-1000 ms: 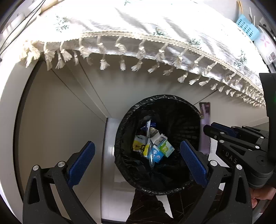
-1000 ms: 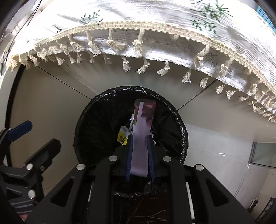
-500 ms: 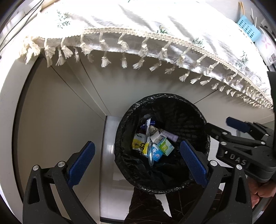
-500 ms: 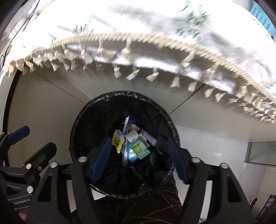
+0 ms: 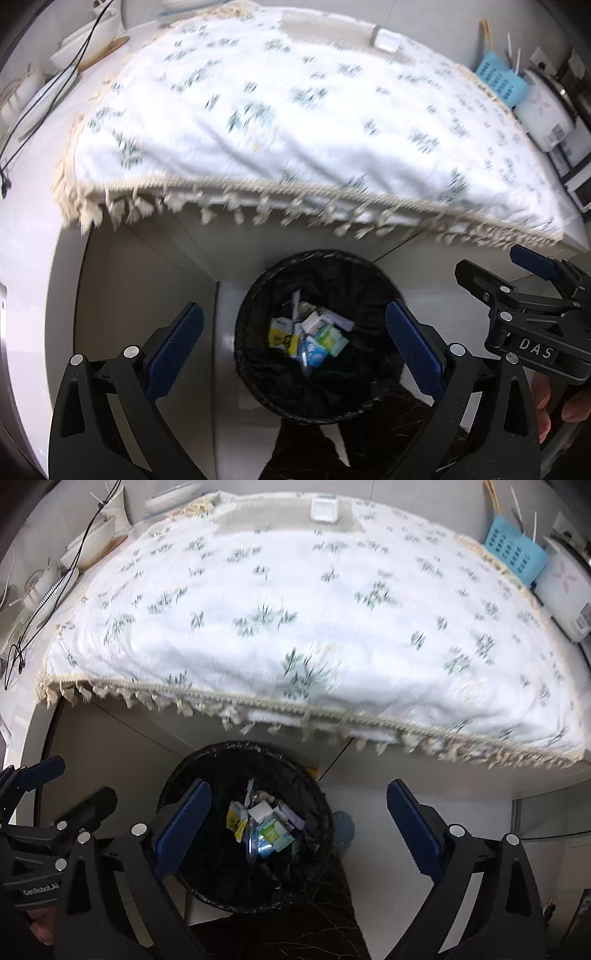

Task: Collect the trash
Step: 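Raise both open tools back above the table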

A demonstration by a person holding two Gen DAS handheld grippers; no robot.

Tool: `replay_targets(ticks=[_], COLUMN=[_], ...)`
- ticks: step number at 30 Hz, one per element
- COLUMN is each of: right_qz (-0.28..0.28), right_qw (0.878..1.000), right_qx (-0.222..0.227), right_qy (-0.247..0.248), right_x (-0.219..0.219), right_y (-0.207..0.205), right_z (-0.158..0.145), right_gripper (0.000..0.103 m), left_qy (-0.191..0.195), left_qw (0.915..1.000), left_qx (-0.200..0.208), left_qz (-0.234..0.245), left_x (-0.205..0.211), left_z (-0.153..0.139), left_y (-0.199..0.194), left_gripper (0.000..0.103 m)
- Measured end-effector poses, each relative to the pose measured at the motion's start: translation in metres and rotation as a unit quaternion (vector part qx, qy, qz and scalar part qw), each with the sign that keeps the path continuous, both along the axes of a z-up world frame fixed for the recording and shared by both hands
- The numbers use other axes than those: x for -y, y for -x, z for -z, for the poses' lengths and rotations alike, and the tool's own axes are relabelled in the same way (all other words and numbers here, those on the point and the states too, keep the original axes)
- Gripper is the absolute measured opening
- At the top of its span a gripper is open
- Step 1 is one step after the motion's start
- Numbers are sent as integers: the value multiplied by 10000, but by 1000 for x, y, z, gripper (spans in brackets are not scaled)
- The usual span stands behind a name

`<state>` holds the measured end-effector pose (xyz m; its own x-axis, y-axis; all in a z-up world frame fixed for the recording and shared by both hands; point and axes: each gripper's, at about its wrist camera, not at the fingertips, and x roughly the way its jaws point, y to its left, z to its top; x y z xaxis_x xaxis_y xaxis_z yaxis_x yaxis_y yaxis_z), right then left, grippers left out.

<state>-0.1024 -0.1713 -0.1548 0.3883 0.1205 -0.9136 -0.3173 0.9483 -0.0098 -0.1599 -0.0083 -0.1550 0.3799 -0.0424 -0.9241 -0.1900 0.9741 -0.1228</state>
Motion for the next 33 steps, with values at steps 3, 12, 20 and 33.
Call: replay_targets(ticks=[3, 12, 20, 33], right_qz=[57, 264, 439, 590], right_qw=[9998, 9977, 9957, 9940], right_qx=[161, 616, 809, 898], right_qy=[-34, -54, -135, -224], right_x=[6, 19, 33, 62], right_y=[-3, -16, -34, -99], right_z=[-22, -75, -106, -128], right_gripper=[92, 92, 92, 92], left_qy=[-32, -110, -187, -197], left_qw=[9999, 9991, 9983, 9983], left_qx=[108, 372, 517, 505], left_qz=[79, 195, 182, 216], left_x=[5, 5, -1, 4], left_z=[-15, -52, -80, -98], left_y=[-4, -19, -41, -105], left_gripper=[97, 97, 97, 97])
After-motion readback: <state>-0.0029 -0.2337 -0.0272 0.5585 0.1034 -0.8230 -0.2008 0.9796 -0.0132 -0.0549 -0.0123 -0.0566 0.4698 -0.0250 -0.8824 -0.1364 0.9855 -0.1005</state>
